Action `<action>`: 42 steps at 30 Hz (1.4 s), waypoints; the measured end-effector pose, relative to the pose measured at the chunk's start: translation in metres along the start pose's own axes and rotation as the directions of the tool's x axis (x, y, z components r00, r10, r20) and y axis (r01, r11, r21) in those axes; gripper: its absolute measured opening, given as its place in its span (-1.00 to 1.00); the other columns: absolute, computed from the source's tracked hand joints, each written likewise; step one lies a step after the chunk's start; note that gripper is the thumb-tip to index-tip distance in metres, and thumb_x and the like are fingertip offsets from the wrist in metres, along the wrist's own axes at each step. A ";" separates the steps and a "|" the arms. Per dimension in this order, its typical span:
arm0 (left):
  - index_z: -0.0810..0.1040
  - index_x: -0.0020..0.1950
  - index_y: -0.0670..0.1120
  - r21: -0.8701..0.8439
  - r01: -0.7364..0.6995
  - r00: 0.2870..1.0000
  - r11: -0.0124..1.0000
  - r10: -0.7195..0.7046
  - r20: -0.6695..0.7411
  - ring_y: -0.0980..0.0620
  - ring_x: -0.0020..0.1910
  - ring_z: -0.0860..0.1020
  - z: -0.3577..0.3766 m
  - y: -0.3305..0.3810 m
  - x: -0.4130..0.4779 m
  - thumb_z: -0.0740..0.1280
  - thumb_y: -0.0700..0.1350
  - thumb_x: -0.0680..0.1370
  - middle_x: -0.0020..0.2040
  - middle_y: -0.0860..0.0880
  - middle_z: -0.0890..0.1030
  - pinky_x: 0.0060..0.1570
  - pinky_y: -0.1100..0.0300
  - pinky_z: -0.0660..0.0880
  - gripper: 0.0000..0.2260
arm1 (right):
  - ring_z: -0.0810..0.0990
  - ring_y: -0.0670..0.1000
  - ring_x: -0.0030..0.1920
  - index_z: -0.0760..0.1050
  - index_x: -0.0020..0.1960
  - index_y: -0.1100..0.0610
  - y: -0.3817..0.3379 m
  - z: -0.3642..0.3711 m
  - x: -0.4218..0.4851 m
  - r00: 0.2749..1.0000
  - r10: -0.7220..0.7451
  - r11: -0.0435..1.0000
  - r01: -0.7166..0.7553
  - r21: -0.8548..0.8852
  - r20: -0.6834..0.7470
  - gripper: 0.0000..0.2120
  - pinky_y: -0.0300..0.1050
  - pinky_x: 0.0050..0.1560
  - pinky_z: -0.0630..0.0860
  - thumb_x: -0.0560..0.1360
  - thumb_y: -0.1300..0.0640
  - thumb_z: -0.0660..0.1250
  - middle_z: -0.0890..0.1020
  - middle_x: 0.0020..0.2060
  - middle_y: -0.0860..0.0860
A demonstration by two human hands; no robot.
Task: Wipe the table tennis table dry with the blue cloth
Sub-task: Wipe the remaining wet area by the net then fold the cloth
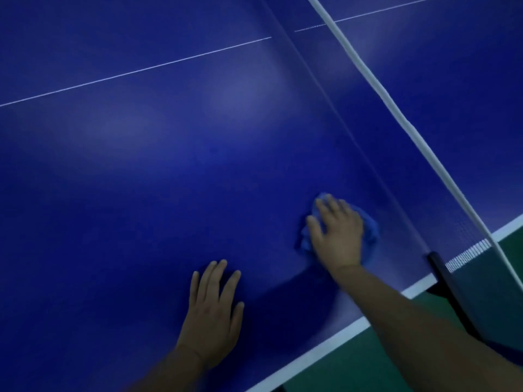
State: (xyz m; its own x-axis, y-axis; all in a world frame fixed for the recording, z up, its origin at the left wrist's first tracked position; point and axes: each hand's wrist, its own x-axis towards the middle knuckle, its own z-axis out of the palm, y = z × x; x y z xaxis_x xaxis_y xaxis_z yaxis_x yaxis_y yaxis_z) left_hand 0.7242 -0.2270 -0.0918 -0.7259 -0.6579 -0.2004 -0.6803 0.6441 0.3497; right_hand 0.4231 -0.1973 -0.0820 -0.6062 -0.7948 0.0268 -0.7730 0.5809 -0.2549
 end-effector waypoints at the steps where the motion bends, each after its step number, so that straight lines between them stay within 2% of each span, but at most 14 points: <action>1: 0.38 0.49 -0.07 -0.006 -0.002 1.000 1.000 0.002 0.004 -0.12 0.58 0.11 0.002 0.000 -0.001 0.09 0.10 0.62 0.55 -0.13 0.24 0.52 -0.11 -0.13 -0.52 | 0.46 0.21 0.39 0.55 0.36 0.05 -0.018 0.008 -0.011 0.997 -0.074 0.997 0.074 -0.008 0.003 -0.50 0.19 0.34 0.35 0.57 -0.17 0.14 0.54 0.39 0.05; 4: 0.37 0.49 -0.06 -0.002 0.003 1.000 1.000 -0.003 0.012 -0.10 0.58 0.06 0.001 -0.001 -0.001 0.07 0.11 0.61 0.56 -0.12 0.20 0.53 -0.05 -0.20 -0.51 | 0.40 0.12 0.45 0.53 0.39 -0.01 -0.048 0.019 -0.066 0.960 -0.264 0.964 0.265 0.005 0.087 -0.57 0.15 0.41 0.25 0.62 -0.13 0.14 0.50 0.42 -0.02; 6: 0.36 0.50 -0.06 0.023 -0.008 1.000 1.000 0.008 0.024 -0.11 0.58 0.06 -0.003 -0.002 -0.001 0.06 0.12 0.61 0.56 -0.13 0.20 0.53 -0.05 -0.22 -0.49 | 0.46 0.11 0.39 0.55 0.37 -0.01 -0.023 0.013 -0.089 0.967 -0.235 0.972 0.237 -0.006 0.096 -0.59 0.11 0.34 0.36 0.63 -0.11 0.13 0.55 0.38 -0.01; 9: 0.37 0.50 -0.09 0.067 -0.023 0.999 0.998 0.020 0.051 -0.15 0.57 0.11 -0.005 0.000 -0.004 0.06 0.12 0.60 0.55 -0.17 0.23 0.53 -0.07 -0.21 -0.47 | 0.51 0.19 0.32 0.55 0.37 0.07 0.043 -0.008 -0.094 0.987 0.163 0.983 -0.163 -0.086 -0.007 -0.54 0.14 0.25 0.48 0.64 -0.09 0.08 0.55 0.37 0.04; 12: 0.40 0.48 -0.10 0.073 -0.018 0.999 0.997 0.015 0.046 -0.17 0.56 0.14 -0.003 0.012 -0.007 0.06 0.12 0.59 0.54 -0.18 0.25 0.52 -0.11 -0.17 -0.46 | 0.33 0.19 0.46 0.36 0.53 0.09 0.070 -0.026 -0.089 0.840 0.543 0.839 -0.542 -0.035 0.011 -0.53 0.12 0.40 0.29 0.70 -0.07 0.04 0.36 0.53 0.04; 14: 0.41 0.47 -0.11 0.055 -0.035 0.999 0.998 0.033 0.037 -0.18 0.56 0.16 0.001 0.024 -0.009 0.07 0.11 0.58 0.54 -0.19 0.26 0.50 -0.15 -0.12 -0.47 | 0.33 0.20 0.47 0.34 0.54 0.11 0.049 -0.024 -0.094 0.878 0.478 0.878 -0.475 -0.069 0.037 -0.47 0.10 0.42 0.28 0.68 -0.10 -0.04 0.34 0.53 0.07; 16: 0.40 0.48 -0.11 0.036 -0.043 0.999 0.998 0.042 0.016 -0.17 0.55 0.17 0.003 0.039 -0.010 0.09 0.11 0.57 0.54 -0.18 0.26 0.49 -0.16 -0.10 -0.46 | 0.33 0.18 0.50 0.37 0.52 0.09 0.031 -0.014 -0.114 0.957 0.263 0.963 -0.253 -0.092 0.119 -0.43 0.09 0.46 0.27 0.65 -0.15 -0.07 0.36 0.52 0.03; 18: 0.38 0.48 -0.11 0.020 -0.044 0.999 0.999 0.044 0.015 -0.17 0.55 0.18 0.005 0.052 -0.010 0.11 0.12 0.56 0.54 -0.18 0.28 0.48 -0.17 -0.07 -0.45 | 0.25 0.10 0.55 0.34 0.54 0.03 0.033 -0.012 -0.130 0.969 0.169 0.984 -0.157 -0.078 0.181 -0.42 0.06 0.53 0.09 0.65 -0.18 -0.10 0.33 0.53 -0.04; 24: 0.44 0.45 -0.12 0.021 0.065 0.995 0.998 -0.067 0.069 -0.17 0.52 0.23 0.025 0.071 -0.005 -0.06 0.18 0.65 0.51 -0.16 0.33 0.46 -0.17 -0.02 -0.43 | 0.18 0.15 0.57 0.25 0.58 0.08 0.080 -0.029 -0.069 0.922 0.372 0.928 -0.367 -0.062 0.110 -0.29 0.12 0.54 0.10 0.59 -0.26 -0.21 0.27 0.57 0.06; 30: 0.48 0.42 -0.21 0.121 0.091 0.995 0.988 -0.086 -0.047 -0.22 0.50 0.28 0.038 0.080 -0.001 -0.12 0.19 0.66 0.49 -0.23 0.39 0.42 -0.31 0.11 -0.36 | 0.18 0.18 0.56 0.25 0.58 0.10 0.110 -0.033 0.026 0.985 0.121 0.987 -0.108 -0.115 0.119 -0.30 0.20 0.54 0.10 0.60 -0.26 -0.14 0.25 0.57 0.08; 33: 0.49 0.42 -0.19 0.153 0.111 0.993 0.982 -0.104 -0.054 -0.20 0.51 0.28 0.039 0.081 0.000 -0.12 0.20 0.66 0.48 -0.21 0.41 0.40 -0.31 0.15 -0.36 | 0.08 0.13 0.59 0.17 0.61 0.03 0.108 -0.028 0.063 0.983 0.010 0.989 0.017 -0.144 0.184 -0.29 0.19 0.55 -0.01 0.58 -0.30 -0.12 0.16 0.61 0.01; 36: 0.46 0.45 -0.18 0.180 0.163 0.985 0.970 -0.151 -0.082 -0.21 0.50 0.28 0.040 0.086 0.000 -0.12 0.21 0.65 0.49 -0.20 0.39 0.43 -0.29 0.14 -0.35 | 0.18 0.17 0.56 0.25 0.58 0.03 0.089 -0.022 0.073 0.949 -0.206 0.960 0.243 -0.137 0.238 -0.31 0.27 0.51 0.13 0.56 -0.29 -0.04 0.25 0.58 0.03; 38: 0.48 0.43 -0.17 0.197 0.180 0.981 0.964 -0.160 -0.112 -0.22 0.49 0.29 0.040 0.081 0.002 -0.05 0.19 0.64 0.48 -0.21 0.38 0.46 -0.27 0.13 -0.40 | 0.31 0.20 0.50 0.37 0.51 0.03 0.068 -0.011 0.045 0.878 -0.427 0.891 0.449 -0.064 0.215 -0.37 0.26 0.43 0.26 0.53 -0.25 0.10 0.38 0.51 0.03; 42: 0.42 0.48 -0.16 0.201 0.279 0.959 0.939 -0.260 -0.116 -0.20 0.54 0.22 0.041 0.101 -0.002 0.06 0.16 0.60 0.53 -0.19 0.32 0.48 -0.28 0.09 -0.42 | 0.27 0.11 0.54 0.36 0.51 -0.05 0.081 -0.015 -0.063 0.494 -0.817 0.546 0.829 0.123 0.297 -0.48 0.20 0.46 0.19 0.59 -0.18 0.16 0.35 0.53 -0.09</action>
State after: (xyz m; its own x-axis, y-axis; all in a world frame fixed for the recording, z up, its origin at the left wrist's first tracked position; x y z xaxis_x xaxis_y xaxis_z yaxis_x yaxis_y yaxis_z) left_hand 0.6528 -0.1448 -0.0938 -0.5070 -0.8435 -0.1772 -0.8618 0.4995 0.0880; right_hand 0.3960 -0.0971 -0.0904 0.3873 -0.9196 -0.0653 -0.9014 -0.3629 -0.2361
